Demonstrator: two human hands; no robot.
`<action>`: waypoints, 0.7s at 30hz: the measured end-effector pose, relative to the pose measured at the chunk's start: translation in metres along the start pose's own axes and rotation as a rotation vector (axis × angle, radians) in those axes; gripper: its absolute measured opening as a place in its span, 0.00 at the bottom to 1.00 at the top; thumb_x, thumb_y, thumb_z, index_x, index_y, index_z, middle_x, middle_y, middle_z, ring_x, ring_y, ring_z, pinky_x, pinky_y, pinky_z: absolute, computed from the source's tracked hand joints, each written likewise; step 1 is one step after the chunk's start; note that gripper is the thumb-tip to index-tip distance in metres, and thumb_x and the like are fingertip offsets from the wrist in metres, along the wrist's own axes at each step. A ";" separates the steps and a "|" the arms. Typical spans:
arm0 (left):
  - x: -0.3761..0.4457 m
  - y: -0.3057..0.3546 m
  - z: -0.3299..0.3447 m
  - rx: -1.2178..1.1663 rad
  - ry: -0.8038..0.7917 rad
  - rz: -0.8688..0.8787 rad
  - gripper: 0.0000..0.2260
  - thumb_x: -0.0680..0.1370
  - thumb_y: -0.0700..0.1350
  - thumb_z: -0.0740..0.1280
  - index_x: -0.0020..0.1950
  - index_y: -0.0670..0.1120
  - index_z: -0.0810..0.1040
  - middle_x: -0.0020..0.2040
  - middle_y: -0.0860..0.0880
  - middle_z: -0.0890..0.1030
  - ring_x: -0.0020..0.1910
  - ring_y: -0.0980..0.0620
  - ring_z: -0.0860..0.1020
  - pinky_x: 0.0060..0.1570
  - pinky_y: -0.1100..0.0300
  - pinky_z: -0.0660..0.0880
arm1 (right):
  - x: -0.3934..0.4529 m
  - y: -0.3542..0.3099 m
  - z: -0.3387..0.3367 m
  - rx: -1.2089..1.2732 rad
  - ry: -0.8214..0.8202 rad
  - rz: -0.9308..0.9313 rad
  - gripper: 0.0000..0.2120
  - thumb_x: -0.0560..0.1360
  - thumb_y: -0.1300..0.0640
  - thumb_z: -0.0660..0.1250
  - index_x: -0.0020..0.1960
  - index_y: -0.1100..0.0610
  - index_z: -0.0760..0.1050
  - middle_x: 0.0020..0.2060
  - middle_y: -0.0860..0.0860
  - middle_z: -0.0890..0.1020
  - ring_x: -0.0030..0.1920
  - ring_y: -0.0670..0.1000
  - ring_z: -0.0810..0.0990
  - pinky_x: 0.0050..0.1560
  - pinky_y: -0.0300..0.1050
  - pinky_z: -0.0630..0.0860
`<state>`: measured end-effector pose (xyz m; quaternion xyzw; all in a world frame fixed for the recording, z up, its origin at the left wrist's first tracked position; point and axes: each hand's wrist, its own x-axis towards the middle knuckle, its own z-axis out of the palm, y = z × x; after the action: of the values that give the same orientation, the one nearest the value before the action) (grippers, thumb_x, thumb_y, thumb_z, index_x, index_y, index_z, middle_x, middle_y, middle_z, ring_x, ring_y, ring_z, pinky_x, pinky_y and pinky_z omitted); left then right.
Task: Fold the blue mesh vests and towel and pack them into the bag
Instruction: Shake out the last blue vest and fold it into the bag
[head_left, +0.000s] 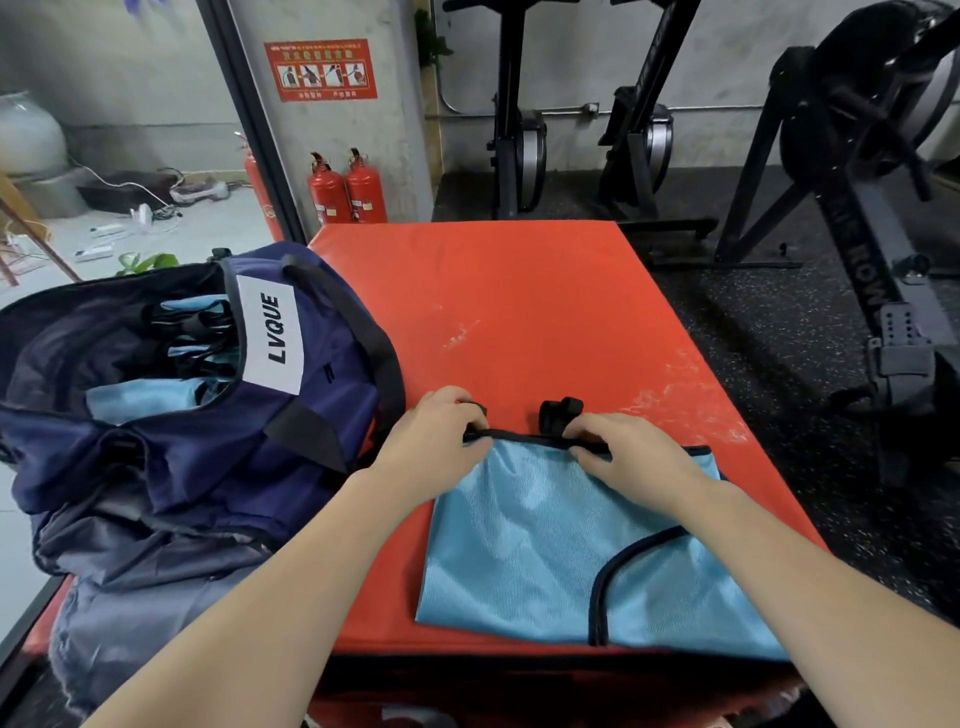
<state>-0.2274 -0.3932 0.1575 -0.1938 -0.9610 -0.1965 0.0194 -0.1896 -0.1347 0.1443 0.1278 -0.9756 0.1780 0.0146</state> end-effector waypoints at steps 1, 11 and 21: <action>0.002 0.000 0.000 0.006 -0.009 -0.005 0.11 0.79 0.55 0.66 0.55 0.53 0.83 0.65 0.54 0.73 0.64 0.50 0.71 0.61 0.53 0.72 | 0.000 0.001 -0.001 0.008 0.017 0.015 0.12 0.80 0.48 0.64 0.62 0.47 0.77 0.59 0.43 0.81 0.60 0.49 0.78 0.57 0.46 0.75; 0.016 -0.003 -0.002 0.038 -0.067 -0.087 0.06 0.77 0.47 0.70 0.45 0.54 0.86 0.52 0.50 0.72 0.52 0.48 0.73 0.43 0.57 0.71 | -0.005 0.021 -0.018 0.132 -0.034 0.156 0.08 0.78 0.49 0.69 0.55 0.46 0.84 0.53 0.43 0.83 0.54 0.45 0.79 0.58 0.46 0.76; 0.015 0.019 0.015 0.097 -0.005 -0.185 0.08 0.77 0.44 0.64 0.50 0.52 0.82 0.46 0.50 0.82 0.47 0.43 0.79 0.46 0.52 0.78 | -0.025 0.062 -0.050 0.207 -0.110 0.370 0.04 0.70 0.49 0.78 0.42 0.41 0.85 0.44 0.42 0.85 0.47 0.46 0.83 0.51 0.42 0.79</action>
<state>-0.2335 -0.3663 0.1522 -0.1035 -0.9832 -0.1503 0.0084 -0.1817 -0.0547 0.1677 -0.0429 -0.9583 0.2694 -0.0846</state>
